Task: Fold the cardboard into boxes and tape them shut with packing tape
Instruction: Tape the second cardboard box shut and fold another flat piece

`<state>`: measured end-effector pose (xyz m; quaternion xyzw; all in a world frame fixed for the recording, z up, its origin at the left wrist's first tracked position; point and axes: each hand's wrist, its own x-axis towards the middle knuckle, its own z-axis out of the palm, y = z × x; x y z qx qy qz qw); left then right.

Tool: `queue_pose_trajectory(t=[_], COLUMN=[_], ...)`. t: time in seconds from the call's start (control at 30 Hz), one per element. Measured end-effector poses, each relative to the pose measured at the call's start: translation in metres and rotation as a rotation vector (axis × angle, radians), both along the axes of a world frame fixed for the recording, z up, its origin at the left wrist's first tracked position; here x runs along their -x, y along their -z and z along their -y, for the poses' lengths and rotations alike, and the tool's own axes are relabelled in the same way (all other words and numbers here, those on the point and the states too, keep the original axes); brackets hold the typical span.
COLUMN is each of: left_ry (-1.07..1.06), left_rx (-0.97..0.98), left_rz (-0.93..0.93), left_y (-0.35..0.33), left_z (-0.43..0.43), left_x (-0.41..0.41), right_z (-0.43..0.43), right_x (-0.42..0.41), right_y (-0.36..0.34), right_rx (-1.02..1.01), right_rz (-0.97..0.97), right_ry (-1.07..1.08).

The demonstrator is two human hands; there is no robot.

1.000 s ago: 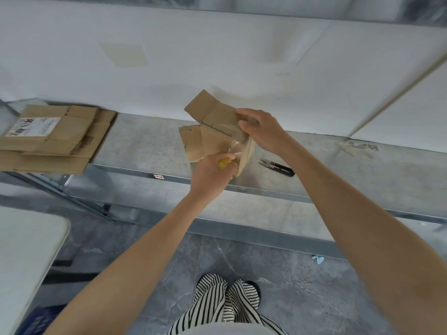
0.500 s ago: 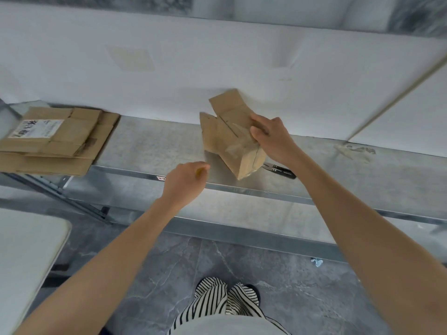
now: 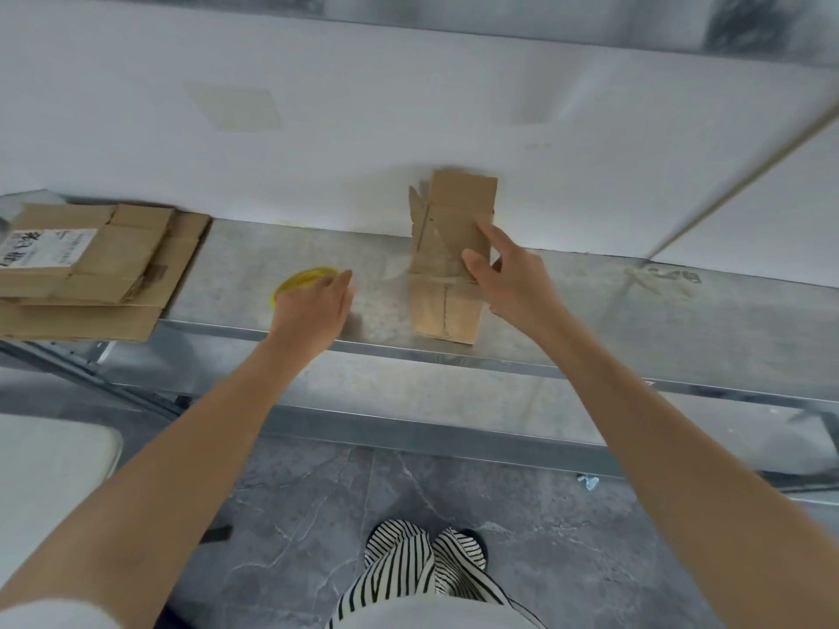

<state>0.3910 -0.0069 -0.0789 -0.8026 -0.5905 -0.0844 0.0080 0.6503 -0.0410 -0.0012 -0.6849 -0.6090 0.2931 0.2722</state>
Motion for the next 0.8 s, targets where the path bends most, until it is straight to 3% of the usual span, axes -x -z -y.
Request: queue_pose_trajectory(t=[0.17, 0.33, 0.53, 0.7, 0.73, 0.8], left_ry=[0.093, 0.033, -0.044, -0.154, -0.200, -0.254], left_rx=[0.173, 0.331, 0.455, 0.280, 0.251, 0.331], left_rz=[0.086, 0.032, 0.239, 0.262, 0.340, 0.699], left_y=[0.015, 0.015, 0.016, 0.007, 0.000, -0.022], left_z=[0.005, 0.002, 0.000, 0.003, 0.004, 0.006], left_x=[-0.001, 0.001, 0.002, -0.009, -0.015, -0.031], right_z=[-0.008, -0.006, -0.004, -0.004, -0.005, -0.004], right_x=[-0.006, -0.007, -0.008, -0.009, -0.009, -0.009], right_y=[0.005, 0.001, -0.005, -0.003, -0.003, -0.002], right_rx=[0.020, 0.038, 0.049, 0.053, 0.056, 0.060], right_rz=[0.057, 0.003, -0.094, -0.122, -0.130, -0.152], right_ry=[-0.033, -0.080, -0.104, -0.111, -0.113, -0.114])
